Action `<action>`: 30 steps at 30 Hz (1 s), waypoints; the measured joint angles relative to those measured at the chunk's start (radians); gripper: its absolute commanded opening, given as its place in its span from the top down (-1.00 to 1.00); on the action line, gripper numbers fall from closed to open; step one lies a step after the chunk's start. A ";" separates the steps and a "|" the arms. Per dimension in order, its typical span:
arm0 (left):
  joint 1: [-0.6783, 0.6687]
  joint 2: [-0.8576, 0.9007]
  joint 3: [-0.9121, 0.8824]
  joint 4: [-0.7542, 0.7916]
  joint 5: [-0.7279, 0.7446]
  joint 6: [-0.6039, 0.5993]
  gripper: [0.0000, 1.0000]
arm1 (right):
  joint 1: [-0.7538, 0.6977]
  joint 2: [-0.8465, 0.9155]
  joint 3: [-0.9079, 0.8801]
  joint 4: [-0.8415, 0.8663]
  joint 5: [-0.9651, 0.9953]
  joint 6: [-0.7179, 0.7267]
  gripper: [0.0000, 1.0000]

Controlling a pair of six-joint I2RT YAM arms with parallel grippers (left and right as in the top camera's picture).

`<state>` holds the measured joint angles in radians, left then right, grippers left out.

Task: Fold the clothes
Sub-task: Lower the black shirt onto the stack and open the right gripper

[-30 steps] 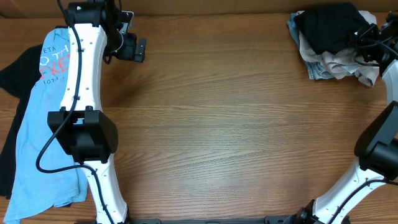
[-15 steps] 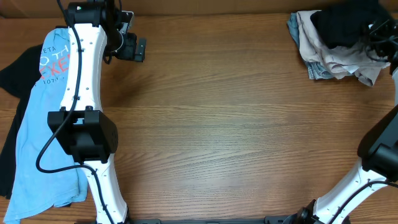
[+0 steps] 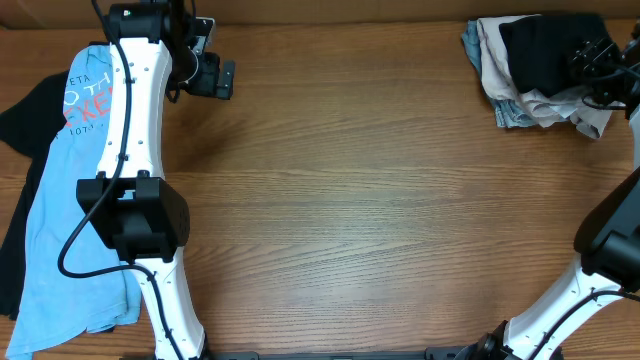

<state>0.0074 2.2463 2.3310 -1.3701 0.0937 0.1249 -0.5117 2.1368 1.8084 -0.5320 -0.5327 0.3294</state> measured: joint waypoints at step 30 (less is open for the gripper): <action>0.000 0.000 0.000 0.026 0.031 0.000 -1.00 | 0.184 0.011 0.019 0.410 0.620 -0.330 -1.00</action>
<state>0.0074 2.2463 2.3310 -1.3441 0.1242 0.1249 -0.3275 2.1475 1.8275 -0.1223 0.0868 -0.0006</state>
